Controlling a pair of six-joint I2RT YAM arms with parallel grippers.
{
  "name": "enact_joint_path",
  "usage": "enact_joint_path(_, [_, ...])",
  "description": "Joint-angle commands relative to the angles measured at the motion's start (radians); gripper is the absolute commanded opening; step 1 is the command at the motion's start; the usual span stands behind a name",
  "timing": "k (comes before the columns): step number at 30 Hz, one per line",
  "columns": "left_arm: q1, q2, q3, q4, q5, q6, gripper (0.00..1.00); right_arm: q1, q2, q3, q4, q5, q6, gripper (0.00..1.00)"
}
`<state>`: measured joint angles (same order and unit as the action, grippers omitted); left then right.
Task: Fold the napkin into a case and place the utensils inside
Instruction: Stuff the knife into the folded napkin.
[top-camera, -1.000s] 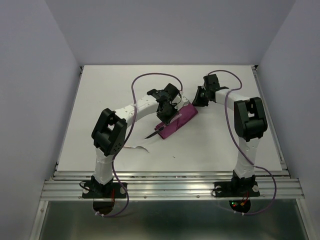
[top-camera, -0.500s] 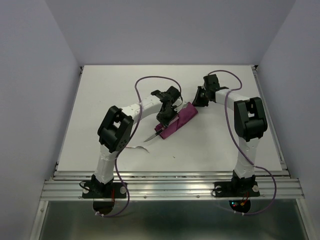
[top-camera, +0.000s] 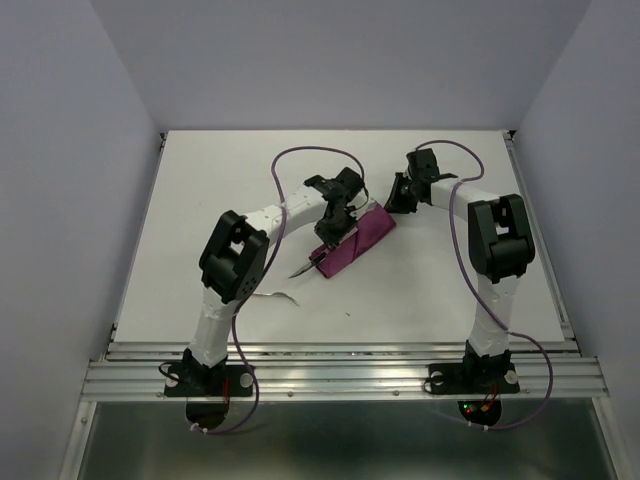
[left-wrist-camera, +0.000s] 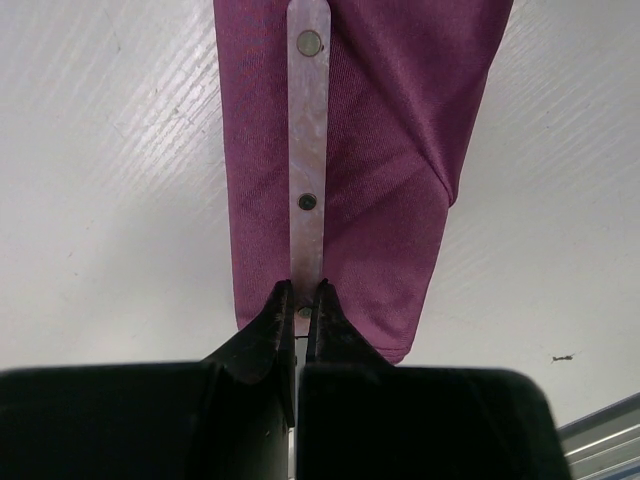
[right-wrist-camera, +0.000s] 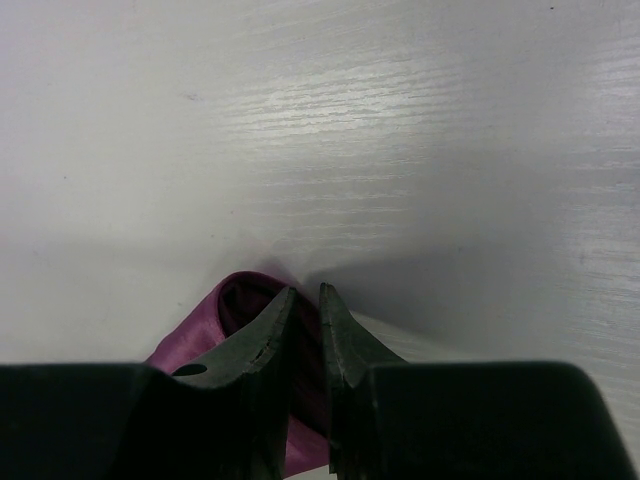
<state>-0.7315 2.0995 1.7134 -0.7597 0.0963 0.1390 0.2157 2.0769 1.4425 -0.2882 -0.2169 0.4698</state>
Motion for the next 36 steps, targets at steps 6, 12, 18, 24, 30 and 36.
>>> enact_joint_path(6, [0.003, 0.05, 0.123, -0.046, -0.001, 0.019, 0.0, -0.006, -0.04, -0.004, -0.003, 0.007, -0.013, 0.21])
enact_joint_path(12, [0.003, 0.056, 0.131, -0.052, -0.023, 0.019, 0.0, -0.006, -0.038, -0.008, -0.003, 0.005, -0.014, 0.21])
enact_joint_path(18, [0.018, 0.013, 0.058, -0.023, -0.027, 0.017, 0.0, -0.006, -0.034, -0.008, -0.003, 0.002, -0.014, 0.21])
enact_joint_path(24, [0.026, -0.018, -0.003, -0.007, -0.036, 0.014, 0.0, -0.006, -0.031, -0.011, 0.0, 0.002, -0.013, 0.21])
enact_joint_path(30, [0.027, -0.021, -0.003, -0.009, -0.044, 0.017, 0.0, -0.006, -0.031, -0.014, -0.003, 0.005, -0.013, 0.21])
enact_joint_path(36, [0.027, -0.042, -0.001, -0.007, -0.033, 0.019, 0.0, -0.006, -0.031, -0.017, -0.002, 0.004, -0.013, 0.21])
